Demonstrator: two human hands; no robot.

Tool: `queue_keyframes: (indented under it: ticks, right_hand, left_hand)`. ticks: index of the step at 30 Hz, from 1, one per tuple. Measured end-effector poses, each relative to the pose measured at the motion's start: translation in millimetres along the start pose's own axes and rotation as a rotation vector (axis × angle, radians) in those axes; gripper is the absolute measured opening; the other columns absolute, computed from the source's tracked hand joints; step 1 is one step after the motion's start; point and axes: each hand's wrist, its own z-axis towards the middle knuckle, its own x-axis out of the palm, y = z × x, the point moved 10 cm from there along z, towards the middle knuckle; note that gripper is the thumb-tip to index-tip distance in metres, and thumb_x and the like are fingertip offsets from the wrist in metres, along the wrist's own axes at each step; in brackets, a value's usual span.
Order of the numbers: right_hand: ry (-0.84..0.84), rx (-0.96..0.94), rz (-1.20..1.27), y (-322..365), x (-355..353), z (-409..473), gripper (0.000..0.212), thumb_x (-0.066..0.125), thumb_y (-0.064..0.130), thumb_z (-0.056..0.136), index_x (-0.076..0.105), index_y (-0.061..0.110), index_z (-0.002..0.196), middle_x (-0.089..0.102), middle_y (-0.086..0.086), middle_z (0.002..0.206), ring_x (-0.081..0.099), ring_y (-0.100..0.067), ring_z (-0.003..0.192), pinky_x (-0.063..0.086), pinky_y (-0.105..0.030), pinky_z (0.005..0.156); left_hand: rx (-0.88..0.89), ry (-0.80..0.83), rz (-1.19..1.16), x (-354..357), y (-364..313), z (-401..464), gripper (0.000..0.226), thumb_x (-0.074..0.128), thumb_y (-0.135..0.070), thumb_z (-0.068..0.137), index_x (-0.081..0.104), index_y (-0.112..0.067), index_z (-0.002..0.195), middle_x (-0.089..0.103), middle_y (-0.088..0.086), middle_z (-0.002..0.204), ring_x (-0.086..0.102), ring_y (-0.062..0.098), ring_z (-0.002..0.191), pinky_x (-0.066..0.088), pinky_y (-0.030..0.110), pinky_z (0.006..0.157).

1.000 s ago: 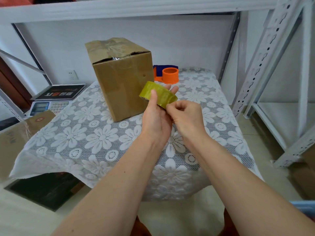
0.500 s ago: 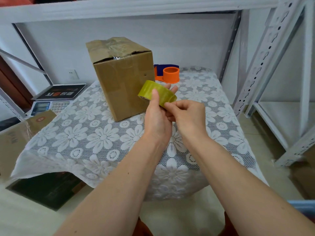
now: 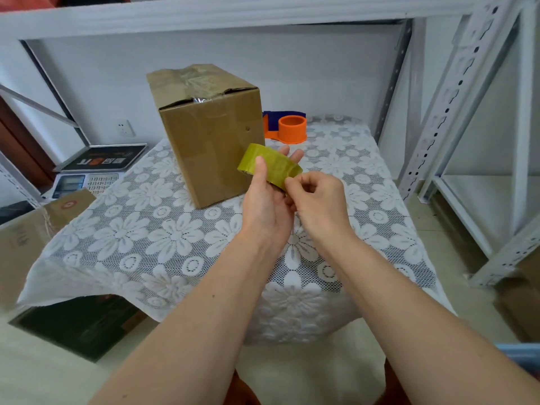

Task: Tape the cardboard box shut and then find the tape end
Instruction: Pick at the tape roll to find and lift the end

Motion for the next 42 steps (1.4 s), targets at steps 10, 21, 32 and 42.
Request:
queue_keyframes:
  ticks: [10,21,32,42]
  right_hand:
    - [-0.116,0.129,0.281,-8,-6,-4,0.018,0.059,0.014,0.091,0.066,-0.002,0.084,0.064,-0.008,0.067,0.061,-0.012,0.054,0.055,-0.026,0.057]
    - [-0.036,0.133,0.168,-7,-2,-1,0.017,0.068,0.008,0.083,0.071,0.006,0.067,0.070,-0.013,0.064,0.065,-0.019,0.059,0.059,-0.041,0.076]
    - [-0.016,0.055,0.213,-7,1,1,0.012,0.062,0.003,0.084,0.065,-0.005,0.075,0.063,-0.007,0.062,0.060,-0.011,0.056,0.055,-0.024,0.062]
    - [0.050,0.069,0.370,-7,8,-6,0.010,0.064,0.002,0.085,0.065,0.001,0.076,0.063,-0.007,0.065,0.061,-0.016,0.064,0.054,-0.029,0.070]
  left_hand:
    - [0.027,-0.039,0.045,1,-5,0,0.046,0.026,-0.048,0.102,0.061,-0.020,0.114,0.067,0.003,0.120,0.065,0.009,0.076,0.050,0.019,0.055]
    - [0.097,-0.041,0.180,2,-7,-2,0.045,0.027,-0.043,0.103,0.060,-0.017,0.118,0.067,0.005,0.123,0.061,0.018,0.114,0.045,0.016,0.075]
    - [0.028,-0.034,0.048,0,-7,1,0.045,0.026,-0.045,0.103,0.061,-0.018,0.109,0.070,0.002,0.109,0.068,0.008,0.079,0.049,0.017,0.059]
    - [-0.043,-0.089,0.036,-10,-11,2,0.046,0.031,-0.048,0.101,0.062,-0.014,0.103,0.074,0.006,0.103,0.067,0.015,0.078,0.042,0.022,0.059]
